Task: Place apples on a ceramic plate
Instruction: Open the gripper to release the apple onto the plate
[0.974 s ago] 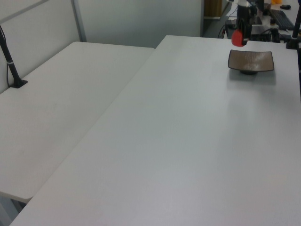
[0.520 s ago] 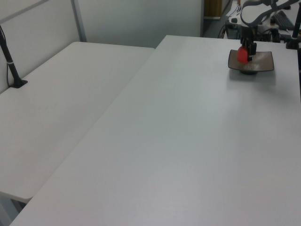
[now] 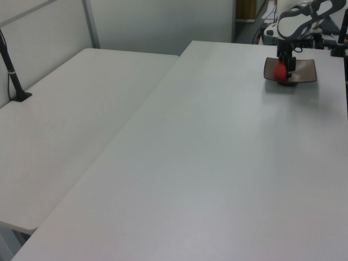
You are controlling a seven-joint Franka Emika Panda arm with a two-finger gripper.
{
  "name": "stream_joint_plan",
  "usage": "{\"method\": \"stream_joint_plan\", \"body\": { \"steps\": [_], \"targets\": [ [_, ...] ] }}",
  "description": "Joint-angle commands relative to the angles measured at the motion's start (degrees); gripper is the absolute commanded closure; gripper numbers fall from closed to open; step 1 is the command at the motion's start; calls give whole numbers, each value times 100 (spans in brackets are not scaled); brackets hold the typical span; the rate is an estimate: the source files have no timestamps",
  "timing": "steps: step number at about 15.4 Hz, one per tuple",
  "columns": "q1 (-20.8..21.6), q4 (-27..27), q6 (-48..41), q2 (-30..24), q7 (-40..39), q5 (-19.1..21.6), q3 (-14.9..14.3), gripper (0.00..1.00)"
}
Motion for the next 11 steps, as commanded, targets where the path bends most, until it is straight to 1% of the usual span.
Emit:
{"method": "stream_joint_plan", "body": {
  "steps": [1,5,7,10,11],
  "targets": [
    [32,-117,130,-73,0,-48,-22,0],
    [76,-82,77,-143,316,-48,-22,0],
    [94,-55,68,-265,527,-40,-13,0],
    [129,155,-291,-617,791,-5,57,0],
    [225,269,-440,-739,852,22,57,0]
  ]
}}
